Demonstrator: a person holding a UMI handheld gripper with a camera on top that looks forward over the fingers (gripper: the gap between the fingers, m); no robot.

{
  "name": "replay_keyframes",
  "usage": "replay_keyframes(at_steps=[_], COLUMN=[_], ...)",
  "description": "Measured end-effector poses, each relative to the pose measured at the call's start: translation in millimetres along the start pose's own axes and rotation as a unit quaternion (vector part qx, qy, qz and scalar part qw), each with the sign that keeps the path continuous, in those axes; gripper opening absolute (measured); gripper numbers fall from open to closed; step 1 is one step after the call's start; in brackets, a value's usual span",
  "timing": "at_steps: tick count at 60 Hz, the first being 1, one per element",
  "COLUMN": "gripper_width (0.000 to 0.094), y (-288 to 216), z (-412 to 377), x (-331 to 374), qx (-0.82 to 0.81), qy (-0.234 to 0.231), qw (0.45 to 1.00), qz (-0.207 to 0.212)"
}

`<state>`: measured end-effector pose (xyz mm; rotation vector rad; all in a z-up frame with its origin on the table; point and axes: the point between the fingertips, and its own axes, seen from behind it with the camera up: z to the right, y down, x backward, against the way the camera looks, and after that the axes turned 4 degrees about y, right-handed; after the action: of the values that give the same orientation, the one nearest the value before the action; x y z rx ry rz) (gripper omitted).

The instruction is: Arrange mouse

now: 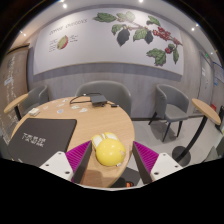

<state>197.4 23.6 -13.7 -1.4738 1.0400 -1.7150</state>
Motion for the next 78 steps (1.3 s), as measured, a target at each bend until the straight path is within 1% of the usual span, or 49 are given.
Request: replay_keyframes(at_steps=[2,4,6,8,10,13,17,20,26,31,37,41,45,48,50,53,57,59,64,67,69,70,74,78], gripper_width=[0.0805,0.0756,0.067,0.0545,0.0538,0.0493,0.0411,0.0381,0.0367,0.0367,0.0367,0.0365,0.0365,0.0366,0.0367,0.0366,0.0366,0.0365,0.0363,0.0367,0.0388,0.0399,0.0459,0.0526], y=[-3.4,-7.4,-9.6,-12.9,-15.8,-18.3,-17.9,-18.2,-27.3,-62.2,-104.3,-114.8,-113.1,-106.0,-92.0,-66.1,-38.2,-27.4,-10.6,-1.7,8.9,2.1,3.8,5.1], z=[0.0,2.0,0.8,1.1,5.3,5.9,4.2,4.3,5.3,-14.4,-77.3,-132.8,-184.3,-206.3,-216.9,-234.5,-251.8,-255.0,-249.4,-251.0,-251.5,-251.4,-250.0,-251.2], x=[-6.8,-13.0,-21.5,-25.6,-28.7,-32.3,-33.2,-30.1,-9.1,34.8,86.1,108.4,115.7,106.1,97.9,81.8,67.5,63.4,58.1,55.3,52.2,52.2,49.6,48.5], qx=[-0.003,-0.003,-0.003,-0.006,-0.012,-0.02,-0.017,-0.016,-0.039,-0.082,-0.073,-0.068,-0.066,-0.05,-0.036,-0.02,-0.022,-0.025,-0.013,-0.014,-0.01,-0.005,0.021,0.028], qy=[-0.006,-0.007,-0.007,-0.009,-0.002,0.003,0.008,0.01,0.021,0.022,0.001,-0.02,-0.034,-0.022,-0.01,-0.008,-0.02,-0.021,0.001,-0.003,-0.01,-0.011,-0.013,-0.026], qw=[1.0,1.0,1.0,1.0,0.999,0.998,0.999,0.999,0.997,0.992,0.987,0.984,0.984,0.985,0.987,0.991,0.996,0.997,0.998,0.999,0.999,0.999,0.999,0.999], qz=[0.003,0.009,0.017,0.026,0.04,0.055,0.051,0.05,0.06,0.092,0.144,0.161,0.165,0.162,0.155,0.131,0.087,0.072,0.061,0.046,0.028,0.042,0.036,0.02])
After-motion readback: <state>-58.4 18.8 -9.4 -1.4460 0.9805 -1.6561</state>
